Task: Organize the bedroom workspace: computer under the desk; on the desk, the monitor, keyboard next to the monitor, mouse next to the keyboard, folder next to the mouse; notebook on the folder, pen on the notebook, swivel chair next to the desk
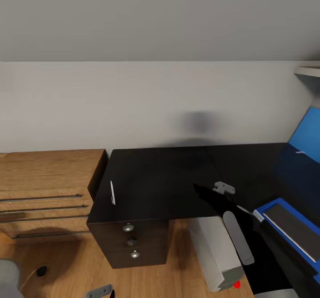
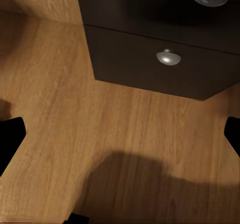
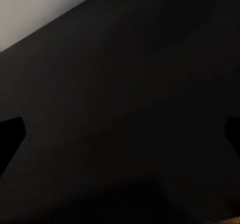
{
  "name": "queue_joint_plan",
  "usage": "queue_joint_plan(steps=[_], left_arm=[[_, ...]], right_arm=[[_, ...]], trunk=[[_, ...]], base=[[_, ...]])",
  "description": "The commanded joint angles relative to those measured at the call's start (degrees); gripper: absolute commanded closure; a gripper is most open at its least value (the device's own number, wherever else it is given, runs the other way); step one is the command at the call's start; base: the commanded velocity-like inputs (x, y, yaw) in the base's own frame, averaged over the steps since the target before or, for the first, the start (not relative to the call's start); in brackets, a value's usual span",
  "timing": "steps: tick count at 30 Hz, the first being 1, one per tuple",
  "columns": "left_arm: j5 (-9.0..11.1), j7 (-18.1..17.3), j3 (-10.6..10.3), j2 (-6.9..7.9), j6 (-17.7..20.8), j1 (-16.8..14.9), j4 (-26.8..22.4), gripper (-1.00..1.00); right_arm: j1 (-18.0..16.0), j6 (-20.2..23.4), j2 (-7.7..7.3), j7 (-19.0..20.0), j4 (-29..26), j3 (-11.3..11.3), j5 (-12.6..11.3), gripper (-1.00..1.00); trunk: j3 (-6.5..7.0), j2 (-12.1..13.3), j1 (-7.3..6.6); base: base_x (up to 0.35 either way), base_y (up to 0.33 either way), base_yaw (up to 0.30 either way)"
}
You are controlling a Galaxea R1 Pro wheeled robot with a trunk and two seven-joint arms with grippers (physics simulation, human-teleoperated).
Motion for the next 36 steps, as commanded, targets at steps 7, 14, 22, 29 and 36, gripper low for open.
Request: queue_joint_plan(steps=[7,14,22,29,36], left_arm=[[-0.19,0.39,-0.17,-0.02,-0.19,-0.1,-0.11,-1.0],[-0.19,0.39,-0.17,-0.02,-0.19,-0.1,-0.11,-1.0],[-0.19,0.39,-0.17,-0.02,-0.16,-0.1,-0.11,-1.0],[-0.19,0.39,-0.17,-0.02,-0.18,-0.1,-0.11,-1.0],[-0.19,0.39,-0.17,-0.01,-0.15,-0.1,-0.11,-1.0]], right_arm=[[-0.03,0.09,-0.07,-0.68,-0.1,0.91,-0.56,-1.0],[-0.03,0.08,-0.07,-0.7,-0.1,1.07,-0.53,-1.0],[-0.03,0.08,-0.07,-0.7,-0.04,1.14,-0.48,-1.0],[-0.03,0.08,-0.07,-0.7,-0.04,1.15,-0.47,-1.0],[-0.03,0.08,-0.07,-0.67,-0.09,1.16,-0.47,-1.0]], trunk=[[-0.06,-0.04,0.0],[-0.06,-0.04,0.0],[-0.06,-0.04,0.0],[-0.06,-0.04,0.0],[-0.06,-0.04,0.0]], base=[[0.0,0.0,0.281],[0.0,0.0,0.281],[0.0,0.0,0.281],[0.0,0.0,0.281],[0.0,0.0,0.281]])
